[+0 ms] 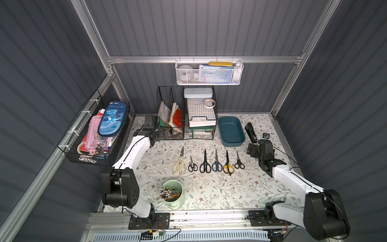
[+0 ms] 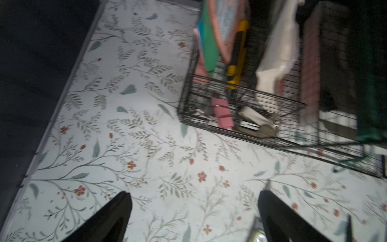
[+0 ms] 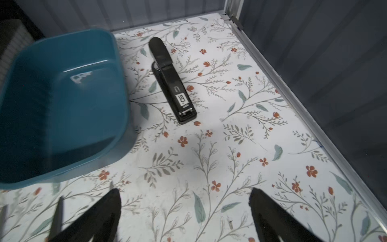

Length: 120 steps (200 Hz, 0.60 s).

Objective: Take the scissors out of the storage box
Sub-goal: Reset both arms

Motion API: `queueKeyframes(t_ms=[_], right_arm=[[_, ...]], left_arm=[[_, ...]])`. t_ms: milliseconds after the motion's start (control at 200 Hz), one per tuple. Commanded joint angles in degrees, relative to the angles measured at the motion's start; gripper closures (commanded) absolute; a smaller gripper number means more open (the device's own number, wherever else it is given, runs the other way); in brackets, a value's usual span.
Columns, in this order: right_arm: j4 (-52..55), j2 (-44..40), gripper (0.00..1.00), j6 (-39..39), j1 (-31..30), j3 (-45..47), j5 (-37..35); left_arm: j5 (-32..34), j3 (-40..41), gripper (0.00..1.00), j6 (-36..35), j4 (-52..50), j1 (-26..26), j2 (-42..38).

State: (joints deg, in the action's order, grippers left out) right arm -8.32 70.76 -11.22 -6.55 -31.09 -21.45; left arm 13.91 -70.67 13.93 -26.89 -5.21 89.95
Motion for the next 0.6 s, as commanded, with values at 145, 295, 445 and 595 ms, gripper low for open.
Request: queueKeyframes(t_ms=[145, 295, 445, 595], right_arm=[[-29.7, 5.8, 0.01, 4.8, 5.4, 8.7, 5.6], [-37.1, 12.7, 0.01, 5.3, 8.4, 8.6, 12.6], [-54.1, 19.6, 0.01, 6.9, 8.7, 12.8, 17.7], [-43.5, 15.9, 0.01, 6.3, 8.7, 10.5, 17.0]], left_arm=[[2.7, 18.1, 0.01, -5.7, 23.0, 1.9, -4.0], [-2.5, 27.4, 0.01, -9.2, 35.6, 3.7, -5.0], [-7.5, 33.7, 0.01, -10.8, 48.7, 3.9, -4.9], [-8.3, 39.1, 0.01, -12.0, 62.7, 3.9, -1.7]])
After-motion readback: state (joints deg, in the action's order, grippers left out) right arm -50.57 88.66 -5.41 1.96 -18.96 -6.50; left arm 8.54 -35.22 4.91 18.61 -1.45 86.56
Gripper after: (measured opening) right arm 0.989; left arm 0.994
